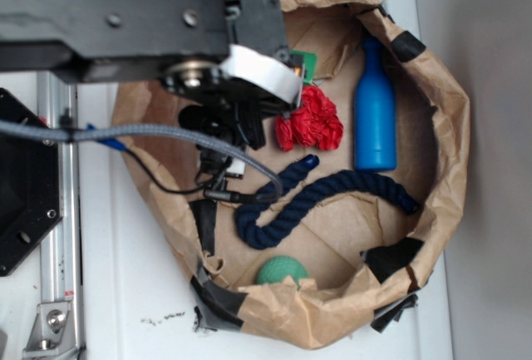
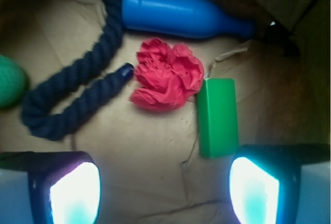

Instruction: Grab the green block.

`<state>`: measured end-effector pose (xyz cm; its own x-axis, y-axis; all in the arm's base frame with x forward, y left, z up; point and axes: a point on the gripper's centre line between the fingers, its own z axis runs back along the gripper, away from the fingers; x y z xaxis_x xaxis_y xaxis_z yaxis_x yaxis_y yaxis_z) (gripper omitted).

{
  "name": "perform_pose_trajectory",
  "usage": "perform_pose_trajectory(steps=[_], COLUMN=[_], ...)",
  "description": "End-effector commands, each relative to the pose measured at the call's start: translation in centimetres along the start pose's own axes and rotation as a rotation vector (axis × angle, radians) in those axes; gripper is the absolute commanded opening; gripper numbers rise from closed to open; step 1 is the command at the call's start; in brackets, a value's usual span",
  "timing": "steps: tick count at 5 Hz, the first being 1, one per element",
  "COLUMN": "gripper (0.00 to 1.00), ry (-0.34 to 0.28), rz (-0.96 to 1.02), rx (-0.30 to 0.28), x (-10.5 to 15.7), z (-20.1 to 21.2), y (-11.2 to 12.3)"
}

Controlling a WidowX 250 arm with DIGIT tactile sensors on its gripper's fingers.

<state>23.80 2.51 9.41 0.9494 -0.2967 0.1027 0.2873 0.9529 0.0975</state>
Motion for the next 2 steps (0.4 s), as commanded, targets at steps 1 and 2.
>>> perform_pose_trajectory(steps=[1,2], gripper=[1.00,1.00], ry=[-0.014,-0.013], rz=[-0.073,-0.092], rx=[0.017,0.030], x=[0.0,0.2], z=[-2.9,-4.2], y=[3.4,4.4])
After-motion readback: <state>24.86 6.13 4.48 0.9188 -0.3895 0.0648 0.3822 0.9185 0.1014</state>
